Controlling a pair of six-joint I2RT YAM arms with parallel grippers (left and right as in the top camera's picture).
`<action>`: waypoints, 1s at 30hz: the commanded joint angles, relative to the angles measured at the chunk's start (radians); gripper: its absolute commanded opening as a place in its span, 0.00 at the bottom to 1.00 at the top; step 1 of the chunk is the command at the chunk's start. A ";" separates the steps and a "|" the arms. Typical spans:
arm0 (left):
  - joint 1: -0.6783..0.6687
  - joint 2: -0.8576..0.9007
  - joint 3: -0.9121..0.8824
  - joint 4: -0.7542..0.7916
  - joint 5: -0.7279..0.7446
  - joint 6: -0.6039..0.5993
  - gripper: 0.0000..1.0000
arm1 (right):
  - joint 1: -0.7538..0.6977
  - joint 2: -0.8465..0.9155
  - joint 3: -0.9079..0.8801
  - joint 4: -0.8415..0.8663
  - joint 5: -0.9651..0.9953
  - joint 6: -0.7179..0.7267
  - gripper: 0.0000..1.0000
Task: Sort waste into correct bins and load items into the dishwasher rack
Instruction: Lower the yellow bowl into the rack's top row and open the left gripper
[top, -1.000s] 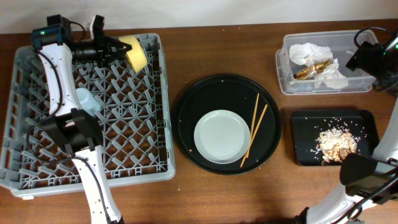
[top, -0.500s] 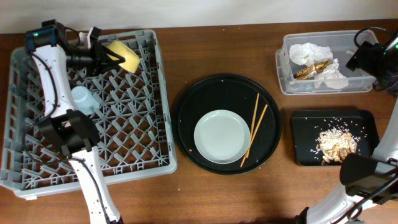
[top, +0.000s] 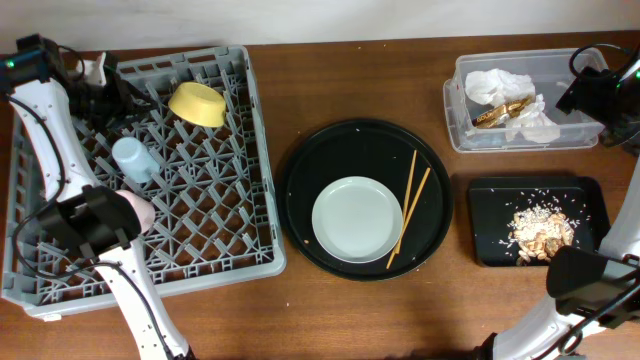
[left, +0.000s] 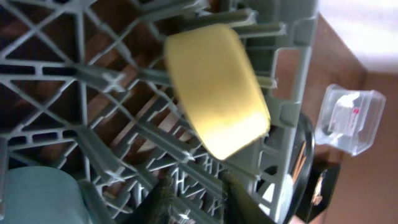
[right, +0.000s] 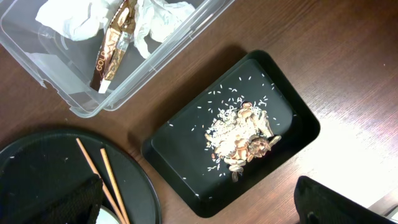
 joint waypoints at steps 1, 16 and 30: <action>-0.068 -0.075 0.022 0.005 -0.017 0.008 0.00 | -0.002 0.000 0.006 -0.003 -0.005 -0.003 0.99; -0.403 -0.069 0.017 0.227 -0.752 -0.196 0.00 | -0.002 0.000 0.006 -0.003 -0.005 -0.004 0.99; -0.313 -0.025 0.015 0.146 -0.834 -0.282 0.00 | -0.002 0.000 0.006 -0.003 -0.005 -0.003 0.99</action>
